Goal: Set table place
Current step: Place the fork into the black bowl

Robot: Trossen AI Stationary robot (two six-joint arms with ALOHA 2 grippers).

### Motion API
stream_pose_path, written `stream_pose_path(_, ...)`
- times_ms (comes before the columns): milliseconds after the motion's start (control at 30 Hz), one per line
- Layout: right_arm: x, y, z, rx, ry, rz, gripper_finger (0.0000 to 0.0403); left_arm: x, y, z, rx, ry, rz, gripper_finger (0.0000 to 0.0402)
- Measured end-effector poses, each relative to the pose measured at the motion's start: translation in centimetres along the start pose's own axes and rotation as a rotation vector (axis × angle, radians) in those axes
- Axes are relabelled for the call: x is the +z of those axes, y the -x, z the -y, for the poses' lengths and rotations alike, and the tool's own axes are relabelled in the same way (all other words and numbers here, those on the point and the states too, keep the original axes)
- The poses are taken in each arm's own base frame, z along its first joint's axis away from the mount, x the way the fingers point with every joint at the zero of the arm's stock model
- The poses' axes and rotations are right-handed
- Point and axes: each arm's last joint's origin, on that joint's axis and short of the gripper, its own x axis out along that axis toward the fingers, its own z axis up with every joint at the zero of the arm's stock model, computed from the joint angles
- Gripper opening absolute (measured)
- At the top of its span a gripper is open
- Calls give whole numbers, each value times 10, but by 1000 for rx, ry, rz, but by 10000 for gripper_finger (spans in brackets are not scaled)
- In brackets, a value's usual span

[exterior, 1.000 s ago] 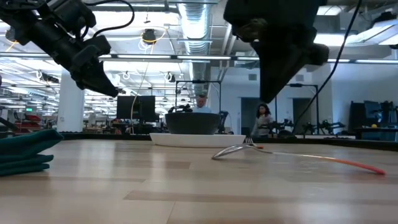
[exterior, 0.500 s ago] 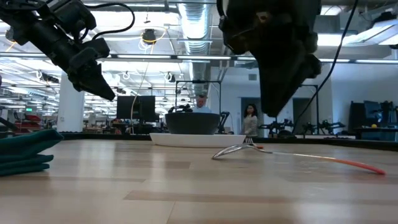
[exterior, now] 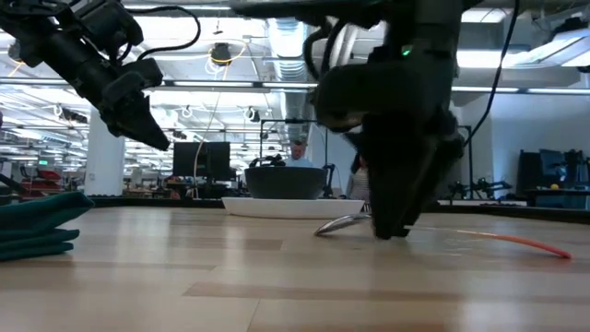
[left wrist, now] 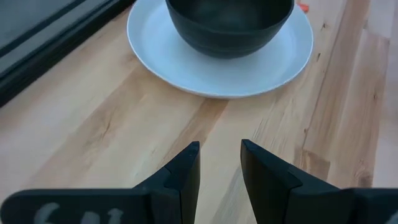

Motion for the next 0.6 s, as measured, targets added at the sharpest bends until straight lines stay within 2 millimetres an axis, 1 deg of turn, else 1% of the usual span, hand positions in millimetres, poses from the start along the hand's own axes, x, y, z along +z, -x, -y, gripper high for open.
stream_pose_path(133, 1, -6, -2, 5, 28, -7, 213, 0, -1, 0, -1, -1, -7, 106)
stream_pose_path(267, 1, -6, -1, 9, 41, -16, 193, 0, -2, 0, 0, -1, -9, 106)
stream_pose_path(367, 0, -6, -1, 4, 41, -17, 160, 0, -2, 0, 0, -1, -8, 106)
stream_pose_path(600, 0, -6, 0, -15, 42, -14, 64, 0, -2, 0, 1, -1, -9, 106)
